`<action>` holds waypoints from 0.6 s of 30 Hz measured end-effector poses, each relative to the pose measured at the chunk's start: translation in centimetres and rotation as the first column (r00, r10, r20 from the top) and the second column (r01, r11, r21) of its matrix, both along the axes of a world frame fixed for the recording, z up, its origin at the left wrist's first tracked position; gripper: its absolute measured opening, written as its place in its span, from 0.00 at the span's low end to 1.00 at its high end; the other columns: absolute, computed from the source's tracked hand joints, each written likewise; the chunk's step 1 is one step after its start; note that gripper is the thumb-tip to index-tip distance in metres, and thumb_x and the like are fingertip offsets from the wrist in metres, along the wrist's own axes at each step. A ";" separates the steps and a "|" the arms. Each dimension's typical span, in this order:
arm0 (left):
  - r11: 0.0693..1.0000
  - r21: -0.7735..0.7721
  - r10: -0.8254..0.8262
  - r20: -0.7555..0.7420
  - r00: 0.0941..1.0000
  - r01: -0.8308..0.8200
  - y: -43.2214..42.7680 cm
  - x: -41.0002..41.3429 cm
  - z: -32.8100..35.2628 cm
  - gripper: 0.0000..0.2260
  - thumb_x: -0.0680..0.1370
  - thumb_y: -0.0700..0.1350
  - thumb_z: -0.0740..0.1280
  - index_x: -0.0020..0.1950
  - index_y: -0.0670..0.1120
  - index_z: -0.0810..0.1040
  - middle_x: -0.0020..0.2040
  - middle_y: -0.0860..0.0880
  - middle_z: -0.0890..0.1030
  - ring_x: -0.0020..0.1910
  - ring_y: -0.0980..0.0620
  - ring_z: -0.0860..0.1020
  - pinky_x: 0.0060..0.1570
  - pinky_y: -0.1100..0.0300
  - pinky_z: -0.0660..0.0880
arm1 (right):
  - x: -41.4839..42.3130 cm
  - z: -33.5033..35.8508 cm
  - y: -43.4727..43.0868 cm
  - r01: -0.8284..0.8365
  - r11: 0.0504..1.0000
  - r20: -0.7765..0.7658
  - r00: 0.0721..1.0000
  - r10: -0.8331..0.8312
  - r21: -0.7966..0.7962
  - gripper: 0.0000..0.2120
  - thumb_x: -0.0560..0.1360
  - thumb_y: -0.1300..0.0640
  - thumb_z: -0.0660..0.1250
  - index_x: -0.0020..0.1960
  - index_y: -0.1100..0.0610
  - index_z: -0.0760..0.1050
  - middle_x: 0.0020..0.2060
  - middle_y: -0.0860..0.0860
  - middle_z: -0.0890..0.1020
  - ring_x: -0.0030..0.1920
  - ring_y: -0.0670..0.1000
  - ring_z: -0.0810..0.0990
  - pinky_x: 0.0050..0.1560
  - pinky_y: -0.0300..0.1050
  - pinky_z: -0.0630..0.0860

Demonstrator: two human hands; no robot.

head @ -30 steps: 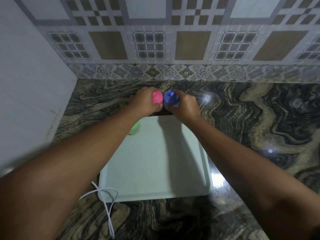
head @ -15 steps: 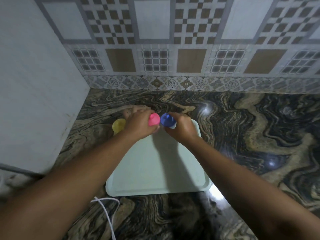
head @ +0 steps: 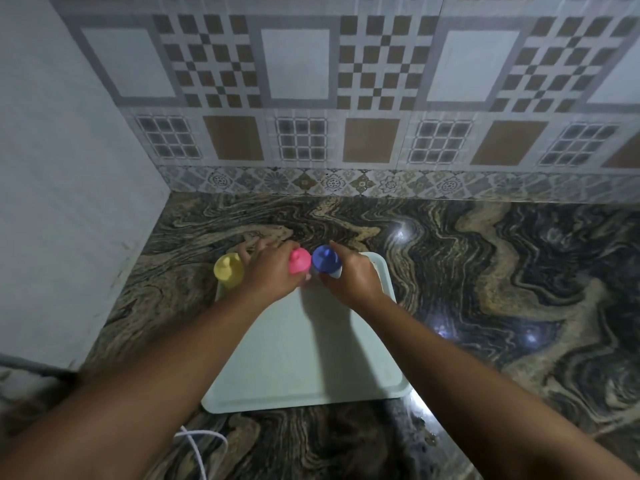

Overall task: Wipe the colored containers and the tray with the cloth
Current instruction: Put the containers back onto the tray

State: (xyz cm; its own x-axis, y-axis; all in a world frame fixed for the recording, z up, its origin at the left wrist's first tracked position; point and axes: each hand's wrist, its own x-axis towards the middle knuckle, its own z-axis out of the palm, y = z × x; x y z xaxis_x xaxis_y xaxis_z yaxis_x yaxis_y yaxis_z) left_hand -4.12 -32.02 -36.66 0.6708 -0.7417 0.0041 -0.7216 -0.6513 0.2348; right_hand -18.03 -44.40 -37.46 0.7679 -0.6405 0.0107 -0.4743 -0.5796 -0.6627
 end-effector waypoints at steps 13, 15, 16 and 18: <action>0.810 -0.586 -0.004 -0.031 1.000 -0.015 5.2 1.2 2.9 0.21 0.74 0.57 0.70 0.63 0.49 0.79 0.62 0.48 0.81 0.63 0.46 0.77 0.64 0.49 0.73 | -4.9 0.5 -1.7 0.081 0.985 0.118 0.991 -0.063 -0.154 0.30 0.72 0.59 0.75 0.72 0.60 0.72 0.69 0.59 0.77 0.68 0.60 0.76 0.68 0.51 0.72; 0.731 -0.660 0.088 -0.166 0.982 -0.177 7.9 1.2 2.9 0.16 0.76 0.50 0.71 0.62 0.49 0.79 0.60 0.49 0.81 0.60 0.49 0.78 0.60 0.55 0.74 | -7.0 0.5 -1.6 0.136 0.982 0.081 0.989 -0.126 -0.134 0.24 0.74 0.59 0.73 0.69 0.58 0.76 0.65 0.58 0.80 0.65 0.59 0.79 0.64 0.49 0.74; 0.709 -0.652 0.149 -0.237 0.960 -0.271 9.1 0.8 2.9 0.15 0.76 0.49 0.71 0.62 0.50 0.79 0.59 0.50 0.81 0.59 0.50 0.78 0.58 0.56 0.74 | -8.0 0.1 -1.6 0.169 0.980 0.033 0.986 -0.166 -0.108 0.22 0.75 0.58 0.73 0.68 0.56 0.77 0.63 0.57 0.82 0.62 0.59 0.81 0.61 0.48 0.75; 0.689 -0.604 0.244 -0.327 0.913 -0.401 11.4 0.1 2.1 0.14 0.77 0.46 0.70 0.62 0.49 0.79 0.59 0.50 0.81 0.56 0.52 0.79 0.56 0.56 0.74 | -9.7 -0.9 -1.5 0.225 0.973 -0.060 0.972 -0.228 -0.052 0.21 0.75 0.56 0.72 0.68 0.53 0.78 0.58 0.57 0.84 0.57 0.60 0.83 0.57 0.48 0.77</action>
State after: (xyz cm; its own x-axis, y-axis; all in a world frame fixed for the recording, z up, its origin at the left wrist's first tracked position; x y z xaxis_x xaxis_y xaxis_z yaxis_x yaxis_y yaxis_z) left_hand -4.00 -20.63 -34.61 0.9098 -0.3445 0.2317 -0.3797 -0.4648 0.7999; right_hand -27.77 -45.86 -38.32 0.6028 -0.7979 -0.0018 -0.6377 -0.4805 -0.6020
